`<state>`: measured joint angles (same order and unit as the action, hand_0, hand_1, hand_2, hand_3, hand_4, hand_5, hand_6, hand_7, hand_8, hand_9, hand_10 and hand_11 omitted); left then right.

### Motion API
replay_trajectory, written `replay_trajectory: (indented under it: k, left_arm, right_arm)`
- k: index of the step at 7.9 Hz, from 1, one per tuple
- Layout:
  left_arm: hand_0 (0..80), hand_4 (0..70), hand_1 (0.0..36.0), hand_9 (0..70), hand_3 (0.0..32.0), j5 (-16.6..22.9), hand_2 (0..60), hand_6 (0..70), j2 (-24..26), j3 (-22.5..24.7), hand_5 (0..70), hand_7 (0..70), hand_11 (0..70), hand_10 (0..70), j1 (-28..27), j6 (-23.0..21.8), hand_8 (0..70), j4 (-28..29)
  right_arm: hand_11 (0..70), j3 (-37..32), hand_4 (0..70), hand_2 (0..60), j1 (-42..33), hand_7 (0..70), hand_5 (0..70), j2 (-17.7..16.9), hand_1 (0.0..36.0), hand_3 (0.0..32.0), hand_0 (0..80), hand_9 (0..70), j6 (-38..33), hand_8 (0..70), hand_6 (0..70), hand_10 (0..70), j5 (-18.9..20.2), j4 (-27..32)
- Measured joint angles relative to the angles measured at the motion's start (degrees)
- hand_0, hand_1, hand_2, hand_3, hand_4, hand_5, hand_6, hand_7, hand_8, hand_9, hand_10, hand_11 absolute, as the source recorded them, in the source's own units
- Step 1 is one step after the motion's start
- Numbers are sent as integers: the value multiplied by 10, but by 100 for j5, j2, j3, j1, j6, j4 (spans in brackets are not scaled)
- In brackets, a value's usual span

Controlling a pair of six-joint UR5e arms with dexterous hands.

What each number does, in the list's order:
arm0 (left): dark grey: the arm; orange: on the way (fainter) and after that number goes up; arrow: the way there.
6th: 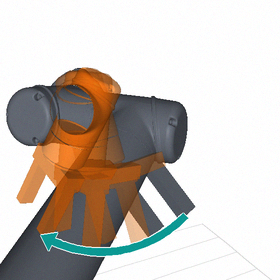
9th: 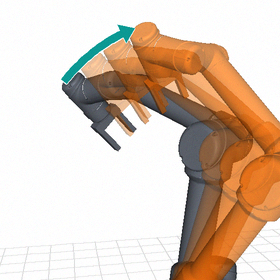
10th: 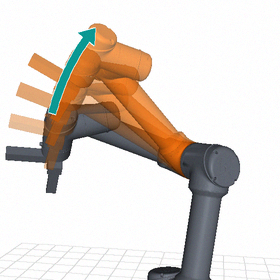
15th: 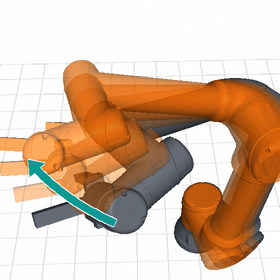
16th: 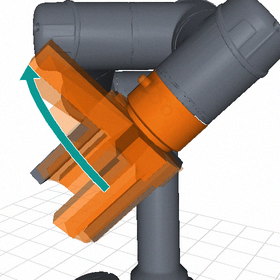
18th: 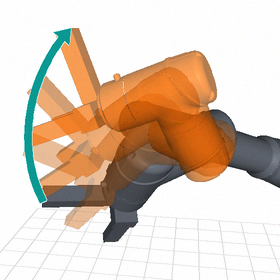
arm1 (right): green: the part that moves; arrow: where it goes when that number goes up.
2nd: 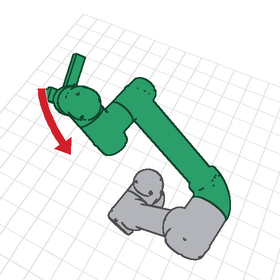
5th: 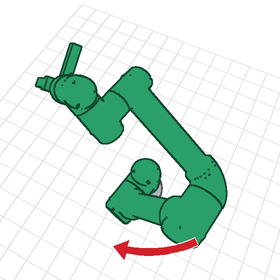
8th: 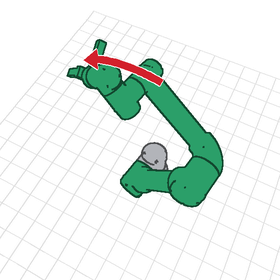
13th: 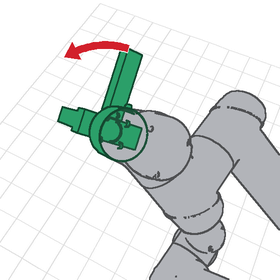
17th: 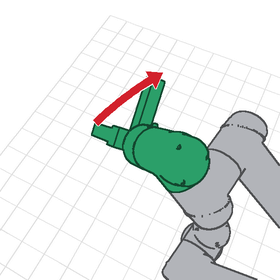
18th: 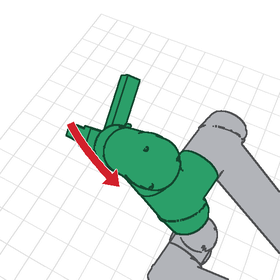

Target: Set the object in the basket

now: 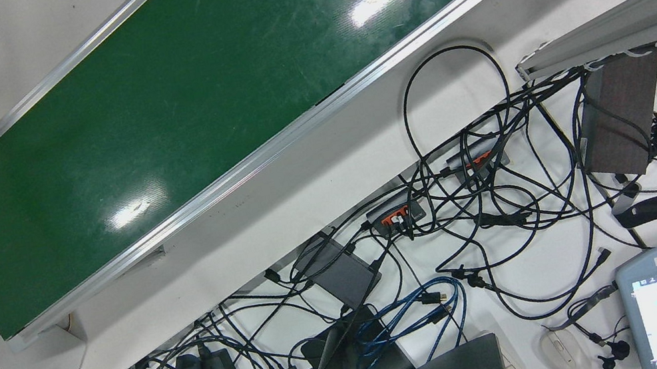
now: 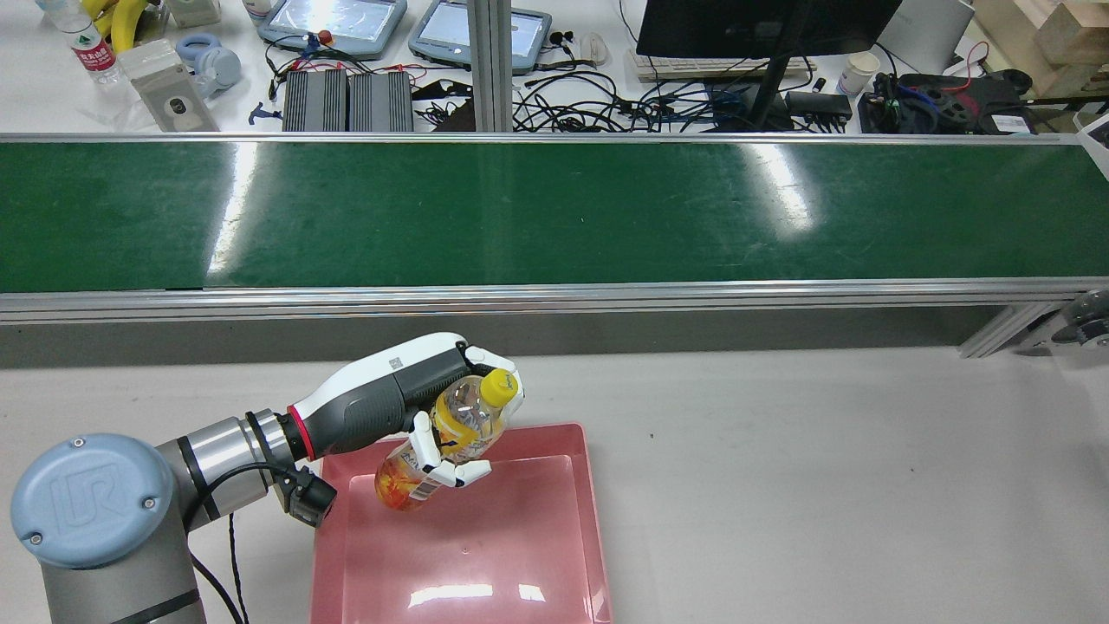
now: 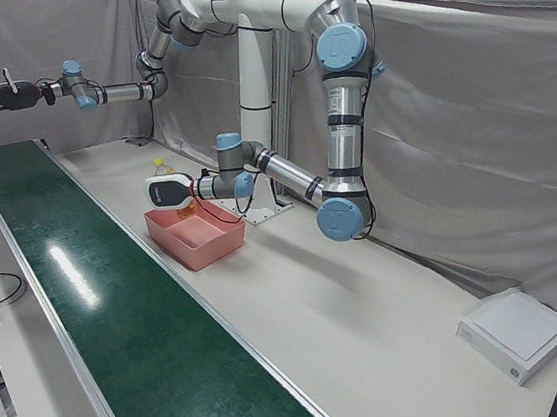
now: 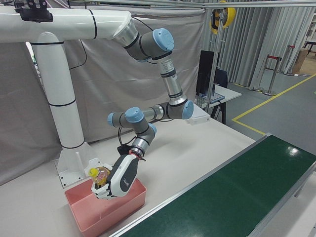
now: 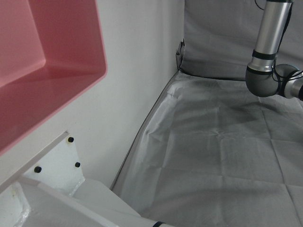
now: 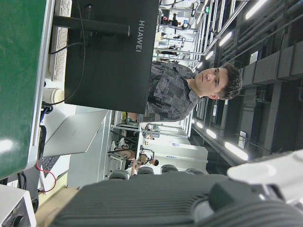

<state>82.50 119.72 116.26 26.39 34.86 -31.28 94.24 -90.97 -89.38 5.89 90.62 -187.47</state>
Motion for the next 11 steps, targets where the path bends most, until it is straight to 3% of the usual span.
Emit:
replay_trajectory:
  k: [1,2,3,4,6,7,11]
  left_arm:
    - [588,372,83,540,0,3,0,232,-110,0,550,363,526,367,-110,13,397,24]
    - [596,255,0,405,0,22,0,148,-169,20,479,265,455,313,-149,11,280,40]
    - [541,191,0,314,0,41,0,99,-206,159,403,184,384,261,-127,3,215,11]
    - [499,145,0,181,0,50,0,41,-393,495,308,79,204,138,-100,-1,131,-62]
    - [481,131,0,106,36,50,0,12,-1011,1430,175,44,83,55,-22,-18,82,-149]
    - [473,127,0,83,40,48,0,5,-1191,1684,144,36,52,35,23,-25,66,-161]
    - [468,117,0,59,46,24,0,0,-1295,1803,97,20,12,7,-49,-2,48,-160]
  right_arm:
    - [0,-1,0,0,0,0,0,0,0,0,0,0,0,0,0,0,0,0]
    - [0,-2,0,0,0,0,0,0,0,0,0,0,0,0,0,0,0,0]
    - [0,-2,0,0,0,0,0,0,0,0,0,0,0,0,0,0,0,0]
    - [0,0,0,0,0,0,0,0,0,0,0,0,0,0,0,0,0,0]
    - [0,5,0,0,0,0,0,0,0,0,0,0,0,0,0,0,0,0]
    - [0,4,0,0,0,0,0,0,0,0,0,0,0,0,0,0,0,0]
    - [0,-2,0,0,0,0,0,0,0,0,0,0,0,0,0,0,0,0]
